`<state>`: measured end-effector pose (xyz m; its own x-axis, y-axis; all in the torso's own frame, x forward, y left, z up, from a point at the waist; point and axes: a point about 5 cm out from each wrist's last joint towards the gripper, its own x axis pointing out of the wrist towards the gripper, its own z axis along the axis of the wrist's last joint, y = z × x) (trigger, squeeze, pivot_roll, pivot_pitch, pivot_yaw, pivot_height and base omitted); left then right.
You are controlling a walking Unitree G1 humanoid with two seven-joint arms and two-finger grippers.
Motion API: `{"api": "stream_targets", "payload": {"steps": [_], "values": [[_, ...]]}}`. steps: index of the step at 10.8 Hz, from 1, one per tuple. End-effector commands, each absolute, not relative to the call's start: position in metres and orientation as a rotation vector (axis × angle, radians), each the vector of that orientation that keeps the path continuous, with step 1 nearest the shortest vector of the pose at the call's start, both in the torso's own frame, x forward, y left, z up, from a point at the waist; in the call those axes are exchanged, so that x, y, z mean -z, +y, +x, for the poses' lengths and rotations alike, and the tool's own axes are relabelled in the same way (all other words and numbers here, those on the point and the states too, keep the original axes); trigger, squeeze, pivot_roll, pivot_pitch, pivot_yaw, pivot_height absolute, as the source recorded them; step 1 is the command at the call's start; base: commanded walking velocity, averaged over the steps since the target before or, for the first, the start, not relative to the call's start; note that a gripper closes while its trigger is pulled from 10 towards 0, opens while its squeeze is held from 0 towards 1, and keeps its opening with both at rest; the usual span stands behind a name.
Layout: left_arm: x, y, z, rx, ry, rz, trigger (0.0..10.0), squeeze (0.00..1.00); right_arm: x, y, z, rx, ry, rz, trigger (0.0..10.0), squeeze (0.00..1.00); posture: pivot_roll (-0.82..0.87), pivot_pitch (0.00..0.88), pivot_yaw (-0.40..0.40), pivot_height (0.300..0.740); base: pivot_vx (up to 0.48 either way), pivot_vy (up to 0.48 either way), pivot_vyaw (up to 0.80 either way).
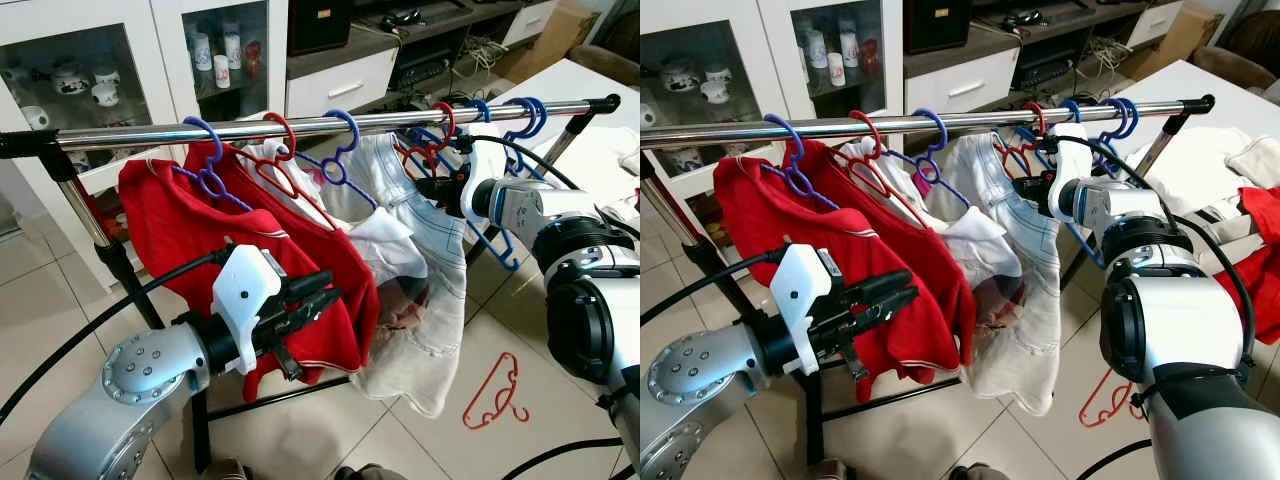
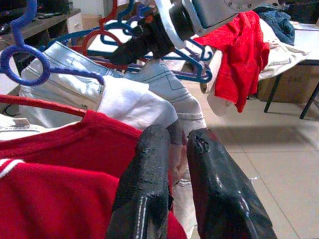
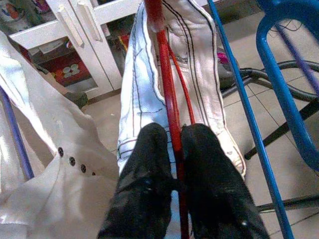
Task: Hang hanger
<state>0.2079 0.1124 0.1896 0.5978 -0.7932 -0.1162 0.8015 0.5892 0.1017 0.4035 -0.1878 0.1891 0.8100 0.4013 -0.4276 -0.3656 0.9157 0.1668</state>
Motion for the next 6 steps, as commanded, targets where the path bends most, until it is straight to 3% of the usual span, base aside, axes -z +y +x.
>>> {"api": "stream_targets", "payload": {"steps": [1,6], "values": [[-0.1915,0.1109,0.2067,0.944,0.061,0.150,10.0,0.00,-0.1956,-0.1912,0.4046,-0.409,0.454,0.086,0.0,0.00,0.13,0.122,-0.120,0.740,0.000,0.000,0.00],[-0.1925,0.1105,0.2081,0.947,0.056,0.151,10.0,0.00,-0.1980,-0.1916,0.4050,-0.417,0.448,0.083,0.0,0.00,0.13,0.114,-0.113,0.740,0.000,0.000,0.00]]}}
